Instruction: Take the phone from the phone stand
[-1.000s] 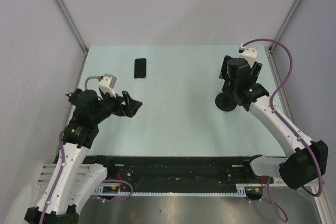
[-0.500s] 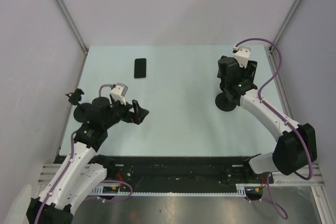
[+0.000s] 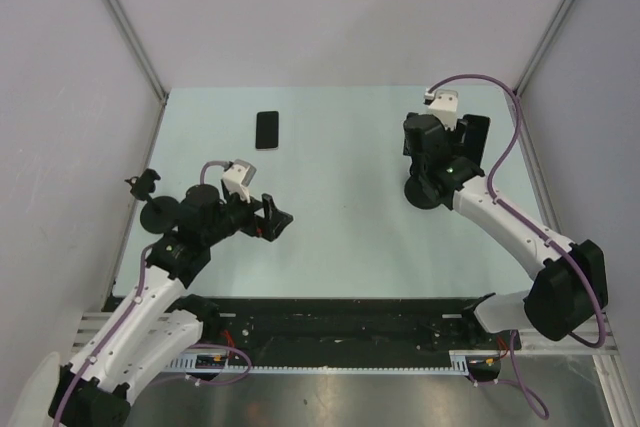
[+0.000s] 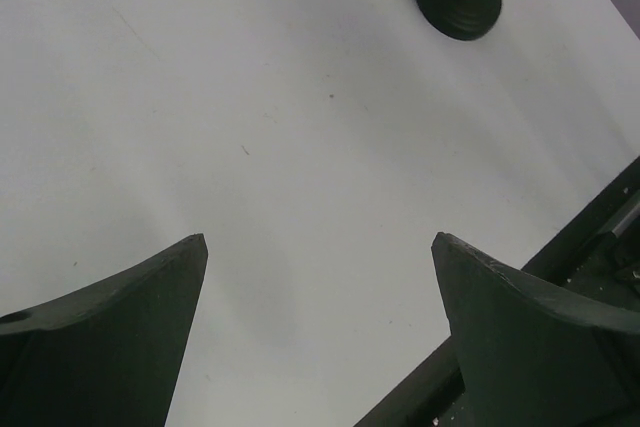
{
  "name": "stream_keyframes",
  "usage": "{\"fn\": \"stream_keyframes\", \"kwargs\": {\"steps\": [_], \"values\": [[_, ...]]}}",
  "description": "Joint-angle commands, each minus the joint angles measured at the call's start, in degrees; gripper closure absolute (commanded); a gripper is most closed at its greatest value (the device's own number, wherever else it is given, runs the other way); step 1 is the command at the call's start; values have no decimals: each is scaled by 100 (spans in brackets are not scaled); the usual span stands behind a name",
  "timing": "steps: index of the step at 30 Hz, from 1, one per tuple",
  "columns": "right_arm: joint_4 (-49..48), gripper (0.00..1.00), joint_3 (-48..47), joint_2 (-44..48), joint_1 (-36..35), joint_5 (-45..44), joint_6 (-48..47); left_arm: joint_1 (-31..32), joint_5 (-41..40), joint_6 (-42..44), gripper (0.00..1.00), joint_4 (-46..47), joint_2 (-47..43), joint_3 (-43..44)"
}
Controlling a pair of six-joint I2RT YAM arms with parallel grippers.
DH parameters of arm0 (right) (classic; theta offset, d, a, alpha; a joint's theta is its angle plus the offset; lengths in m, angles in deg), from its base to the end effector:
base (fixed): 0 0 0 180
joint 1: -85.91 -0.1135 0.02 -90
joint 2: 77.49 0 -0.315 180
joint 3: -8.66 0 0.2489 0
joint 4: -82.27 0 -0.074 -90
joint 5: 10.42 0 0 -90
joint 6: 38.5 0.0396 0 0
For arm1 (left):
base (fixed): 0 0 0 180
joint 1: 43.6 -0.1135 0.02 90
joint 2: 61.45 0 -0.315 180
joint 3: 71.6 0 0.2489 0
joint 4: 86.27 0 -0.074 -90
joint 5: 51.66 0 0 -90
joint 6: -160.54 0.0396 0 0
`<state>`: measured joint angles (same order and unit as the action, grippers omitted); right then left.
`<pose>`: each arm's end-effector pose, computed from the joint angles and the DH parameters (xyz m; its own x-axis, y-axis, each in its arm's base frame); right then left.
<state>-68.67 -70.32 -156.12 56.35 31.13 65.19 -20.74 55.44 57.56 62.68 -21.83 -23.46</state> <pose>0.2710 0.1196 0.3757 -0.3483 -0.0171 -0.9372 0.3357 0.9313 -0.1417 0.1123 -0.0600 0.3084 -0.4837 -0.0291 -0.8748 0.5264 0.7888 -0.3173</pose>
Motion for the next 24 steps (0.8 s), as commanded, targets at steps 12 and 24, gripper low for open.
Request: {"fn": "stream_keyframes", "kwargs": {"steps": [12, 24], "values": [[-728, 100, 17, 937, -1322, 2962, -770, 1353, 4, -21, 0, 778, 1108, 949], [-1195, 100, 298, 788, -2185, 3227, -596, 2241, -1016, -408, 5, 2728, 1452, 203]]}}
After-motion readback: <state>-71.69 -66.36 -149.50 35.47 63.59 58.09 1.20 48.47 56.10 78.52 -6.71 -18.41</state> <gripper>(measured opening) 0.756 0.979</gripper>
